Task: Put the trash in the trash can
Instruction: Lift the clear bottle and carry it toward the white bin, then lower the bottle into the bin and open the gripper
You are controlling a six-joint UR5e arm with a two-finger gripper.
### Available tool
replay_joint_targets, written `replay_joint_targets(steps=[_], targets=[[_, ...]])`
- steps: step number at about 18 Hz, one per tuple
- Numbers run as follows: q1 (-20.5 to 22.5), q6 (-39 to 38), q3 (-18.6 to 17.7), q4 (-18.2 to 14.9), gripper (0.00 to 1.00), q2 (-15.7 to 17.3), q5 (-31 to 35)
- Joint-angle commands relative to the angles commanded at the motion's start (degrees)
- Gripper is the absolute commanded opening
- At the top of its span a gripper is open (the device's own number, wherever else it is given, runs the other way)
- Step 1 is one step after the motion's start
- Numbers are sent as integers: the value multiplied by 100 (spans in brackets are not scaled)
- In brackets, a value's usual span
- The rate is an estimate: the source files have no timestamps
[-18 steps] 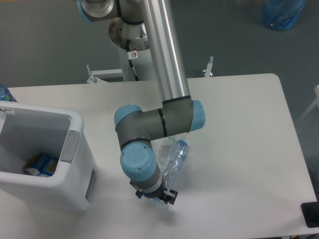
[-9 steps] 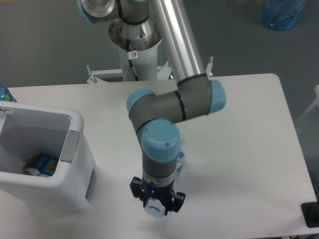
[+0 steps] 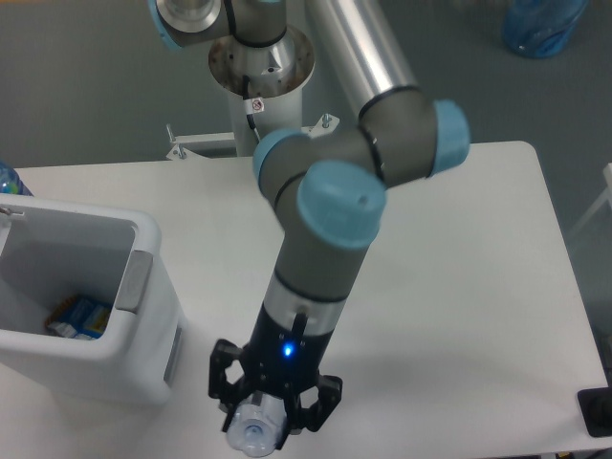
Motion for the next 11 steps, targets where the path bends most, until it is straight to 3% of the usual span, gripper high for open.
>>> replay_joint_targets(steps=[5,8,11], targets=[[106,-158,0,79,64,387,-958],[80,-158,0,570,64,423,-1521],[18,-176,0,651,64,440,-2355]])
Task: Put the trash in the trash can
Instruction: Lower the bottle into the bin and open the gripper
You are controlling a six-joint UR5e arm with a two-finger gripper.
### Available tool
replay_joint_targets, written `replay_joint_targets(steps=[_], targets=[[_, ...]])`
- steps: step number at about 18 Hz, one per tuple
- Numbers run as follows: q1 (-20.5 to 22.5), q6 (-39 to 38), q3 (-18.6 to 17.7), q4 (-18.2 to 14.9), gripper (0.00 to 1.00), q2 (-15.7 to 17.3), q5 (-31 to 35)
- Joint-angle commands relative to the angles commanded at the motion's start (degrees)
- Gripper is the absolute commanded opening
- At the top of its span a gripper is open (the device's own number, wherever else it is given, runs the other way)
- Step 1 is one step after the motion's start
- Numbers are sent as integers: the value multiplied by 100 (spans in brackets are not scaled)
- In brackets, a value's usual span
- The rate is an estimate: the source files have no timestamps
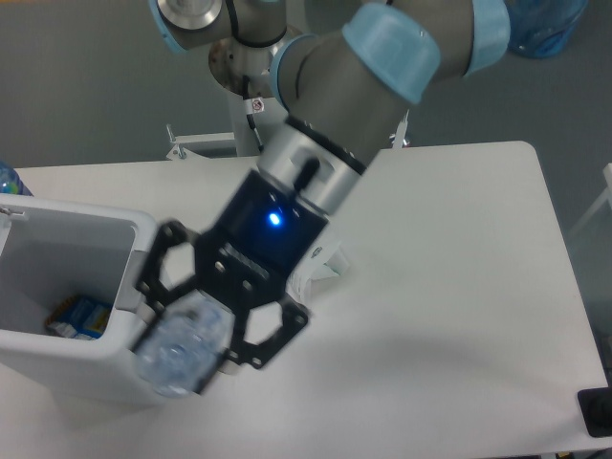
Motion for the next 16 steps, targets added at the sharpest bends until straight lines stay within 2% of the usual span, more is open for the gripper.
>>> replay_joint_targets(steps=[2,7,9,11,16], targets=[[-96,0,-61,0,64,53,-291],[-360,0,-167,0,64,62,-336],[-483,61,-324,17,64,62,-336],[-571,192,-596,52,64,88,-354],[-729,1422,-1686,61,65,641,-354]])
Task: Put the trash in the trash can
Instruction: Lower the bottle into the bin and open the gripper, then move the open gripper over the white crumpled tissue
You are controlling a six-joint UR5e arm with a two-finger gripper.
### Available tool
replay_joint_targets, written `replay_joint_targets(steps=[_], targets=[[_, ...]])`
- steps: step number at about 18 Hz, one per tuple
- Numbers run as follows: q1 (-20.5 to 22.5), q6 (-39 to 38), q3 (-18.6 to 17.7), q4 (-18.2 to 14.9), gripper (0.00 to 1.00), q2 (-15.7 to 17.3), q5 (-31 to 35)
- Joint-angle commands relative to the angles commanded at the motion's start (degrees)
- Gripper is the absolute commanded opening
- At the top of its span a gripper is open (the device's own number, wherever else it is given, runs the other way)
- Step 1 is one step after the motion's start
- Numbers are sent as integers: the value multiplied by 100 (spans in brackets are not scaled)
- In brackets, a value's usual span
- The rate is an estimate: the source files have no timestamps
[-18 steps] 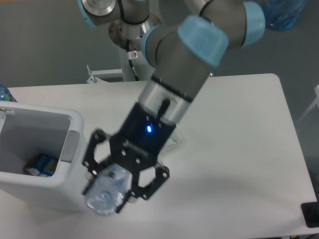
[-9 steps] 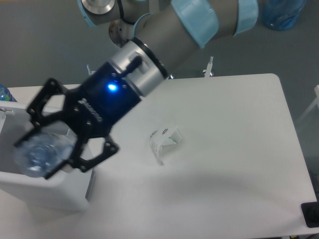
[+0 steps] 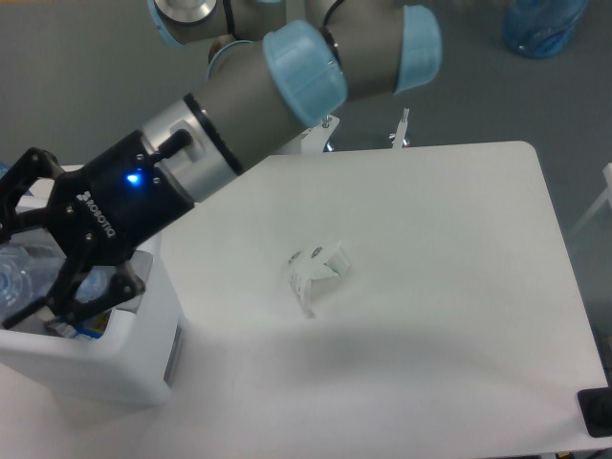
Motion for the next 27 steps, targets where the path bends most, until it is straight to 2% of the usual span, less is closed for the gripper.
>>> replay_joint_targets(steps=[5,9,10,14,22,24,27], targets=[[-62,660,-388,0,69,10,0],[-70,758,-555,0,95,45,26],[-62,758,-573,0,99,54,26],[78,740,-766,-9,100,167,35],[1246,793,-1847,-9,100,1204,96],[1502,802,-1987,-9,100,1371,376],[1547,802,-2154,-9,100,1468,1184]])
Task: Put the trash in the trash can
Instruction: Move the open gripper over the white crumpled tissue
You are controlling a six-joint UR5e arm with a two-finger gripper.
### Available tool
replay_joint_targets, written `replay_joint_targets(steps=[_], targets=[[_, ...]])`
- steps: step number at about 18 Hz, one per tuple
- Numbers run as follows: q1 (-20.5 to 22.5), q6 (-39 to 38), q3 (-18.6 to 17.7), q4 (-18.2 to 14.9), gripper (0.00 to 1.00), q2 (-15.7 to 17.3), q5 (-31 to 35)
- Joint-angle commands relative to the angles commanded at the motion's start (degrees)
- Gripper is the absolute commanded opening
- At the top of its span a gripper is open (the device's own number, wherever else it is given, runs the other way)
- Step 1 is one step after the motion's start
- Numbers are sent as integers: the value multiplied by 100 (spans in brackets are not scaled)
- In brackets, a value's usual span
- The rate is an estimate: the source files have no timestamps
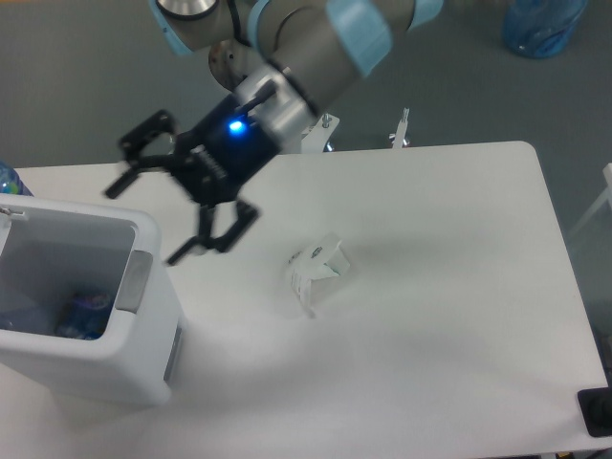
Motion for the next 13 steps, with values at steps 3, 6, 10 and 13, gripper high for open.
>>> replay_joint_targets(steps=[3,6,10,13], targets=[[-9,52,-246,0,100,62,721],[-26,280,-614,0,100,167,1144],[-44,939,-1151,0,100,299,1584],[-44,984,-1336,-9,100,334,1944]])
